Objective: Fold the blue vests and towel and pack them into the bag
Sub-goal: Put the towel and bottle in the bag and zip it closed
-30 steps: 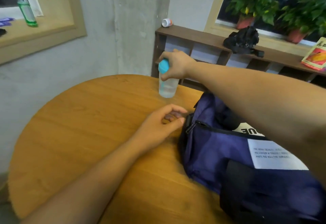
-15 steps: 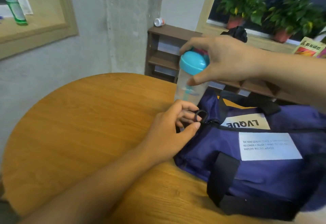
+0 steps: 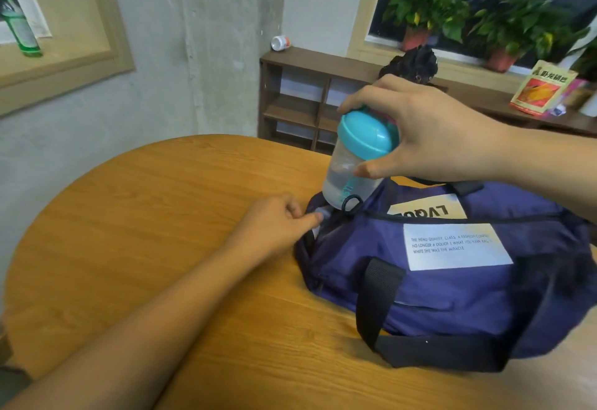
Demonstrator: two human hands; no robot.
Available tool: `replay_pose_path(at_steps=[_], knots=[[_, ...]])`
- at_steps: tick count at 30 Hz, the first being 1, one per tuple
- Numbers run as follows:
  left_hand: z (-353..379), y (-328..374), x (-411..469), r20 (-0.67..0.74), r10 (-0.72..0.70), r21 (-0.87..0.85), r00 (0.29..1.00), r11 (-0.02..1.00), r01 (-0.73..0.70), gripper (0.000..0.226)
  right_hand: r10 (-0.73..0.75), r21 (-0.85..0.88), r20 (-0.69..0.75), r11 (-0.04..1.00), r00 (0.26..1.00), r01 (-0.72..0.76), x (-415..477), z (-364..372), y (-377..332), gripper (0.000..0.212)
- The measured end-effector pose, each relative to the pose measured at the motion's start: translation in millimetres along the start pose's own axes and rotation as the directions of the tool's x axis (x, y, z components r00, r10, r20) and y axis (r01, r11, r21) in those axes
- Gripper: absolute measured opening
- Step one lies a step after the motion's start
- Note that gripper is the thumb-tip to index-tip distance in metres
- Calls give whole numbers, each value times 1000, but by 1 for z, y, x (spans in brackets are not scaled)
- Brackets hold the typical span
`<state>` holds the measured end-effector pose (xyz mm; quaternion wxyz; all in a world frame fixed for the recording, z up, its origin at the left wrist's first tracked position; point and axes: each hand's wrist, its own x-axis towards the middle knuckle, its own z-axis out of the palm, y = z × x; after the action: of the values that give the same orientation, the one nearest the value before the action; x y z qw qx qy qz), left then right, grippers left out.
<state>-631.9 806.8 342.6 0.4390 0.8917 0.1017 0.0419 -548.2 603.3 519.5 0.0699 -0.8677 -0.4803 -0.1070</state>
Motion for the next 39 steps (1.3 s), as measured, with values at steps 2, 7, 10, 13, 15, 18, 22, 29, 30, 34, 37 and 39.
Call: replay_pose_path(at_steps=[2, 7, 10, 13, 15, 18, 22, 29, 30, 34, 37, 39], knots=[[6, -4, 7, 50, -2, 42, 999, 999, 0, 38, -7, 8, -11, 1000, 1000, 7, 0, 2, -3, 77], [5, -9, 15, -15, 0, -6, 1000, 1000, 0, 37, -17, 56, -18, 998, 1000, 18, 7, 9, -6, 76], [5, -10, 18, 26, -57, -105, 998, 993, 60, 38, -5, 103, -16, 995, 1000, 6, 11, 10, -7, 75], [3, -8, 15, 46, -77, -195, 996, 977, 84, 43, -3, 101, 8, 995, 1000, 2, 14, 16, -6, 74], [-1, -4, 12, 34, -104, -261, 994, 959, 109, 48, 8, 94, 13, 996, 1000, -9, 16, 19, -4, 74], [-7, 2, 12, -43, -107, -202, 993, 975, 96, 53, -8, 41, 74, 999, 997, 5, 15, 23, -1, 75], [-12, 5, 22, -160, 49, 121, 986, 992, -30, 37, -31, 39, 110, 999, 993, 27, 12, 35, -1, 78], [-24, 23, 26, -91, 65, -27, 994, 997, -68, 42, -26, -16, 50, 1000, 998, 27, 15, 55, -2, 83], [-25, 25, 25, -87, 51, -80, 995, 995, -58, 41, -11, -13, 50, 1000, 999, 12, 15, 58, 0, 83], [-23, 24, 24, -125, 117, -56, 985, 991, -125, 38, 2, 90, 143, 996, 990, -15, 13, 64, 8, 83], [-14, 22, 22, -151, 138, -25, 979, 989, -143, 19, 31, 136, 286, 988, 958, -72, 11, 59, 12, 90], [-13, 23, 18, -175, 161, -38, 971, 985, -170, 15, 71, 153, 309, 981, 948, -123, 10, 53, 14, 91]])
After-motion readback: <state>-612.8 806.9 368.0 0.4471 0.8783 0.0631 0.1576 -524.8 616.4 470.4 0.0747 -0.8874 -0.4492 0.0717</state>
